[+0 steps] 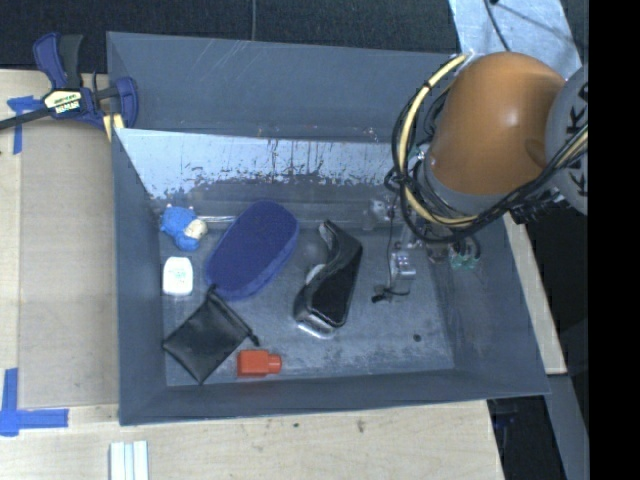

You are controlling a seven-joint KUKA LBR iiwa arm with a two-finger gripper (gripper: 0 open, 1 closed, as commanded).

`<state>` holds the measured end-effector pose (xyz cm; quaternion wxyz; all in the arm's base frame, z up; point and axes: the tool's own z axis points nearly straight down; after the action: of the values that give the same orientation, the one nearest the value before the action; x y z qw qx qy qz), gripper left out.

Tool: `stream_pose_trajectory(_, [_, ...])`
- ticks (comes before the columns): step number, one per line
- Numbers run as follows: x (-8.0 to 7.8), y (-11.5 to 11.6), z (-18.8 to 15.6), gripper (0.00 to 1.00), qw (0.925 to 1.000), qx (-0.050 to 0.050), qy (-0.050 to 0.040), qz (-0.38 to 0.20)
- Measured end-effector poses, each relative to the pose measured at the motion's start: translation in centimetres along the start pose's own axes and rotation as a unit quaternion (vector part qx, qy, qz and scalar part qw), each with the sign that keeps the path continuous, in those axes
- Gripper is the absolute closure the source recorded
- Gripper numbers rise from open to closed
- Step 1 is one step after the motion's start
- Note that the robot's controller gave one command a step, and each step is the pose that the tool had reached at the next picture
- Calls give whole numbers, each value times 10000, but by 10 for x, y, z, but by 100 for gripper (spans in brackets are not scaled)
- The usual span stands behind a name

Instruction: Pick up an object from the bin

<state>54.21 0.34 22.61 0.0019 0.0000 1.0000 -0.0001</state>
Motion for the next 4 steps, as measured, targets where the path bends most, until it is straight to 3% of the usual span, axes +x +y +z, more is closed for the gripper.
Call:
stream_pose_trajectory(1, [-17, 22, 149, 0, 9765, 28, -57, -2153])
stream_pose_trajectory(2, [-13, 24, 125, 0, 9226, 1, -20, -3856])
stream_pose_trajectory(3, [-34, 34, 127, 0, 8874, -11, 17, -4609])
stream_pose_trajectory(4, [-35, 29, 158, 0, 8886, -17, 14, -4587])
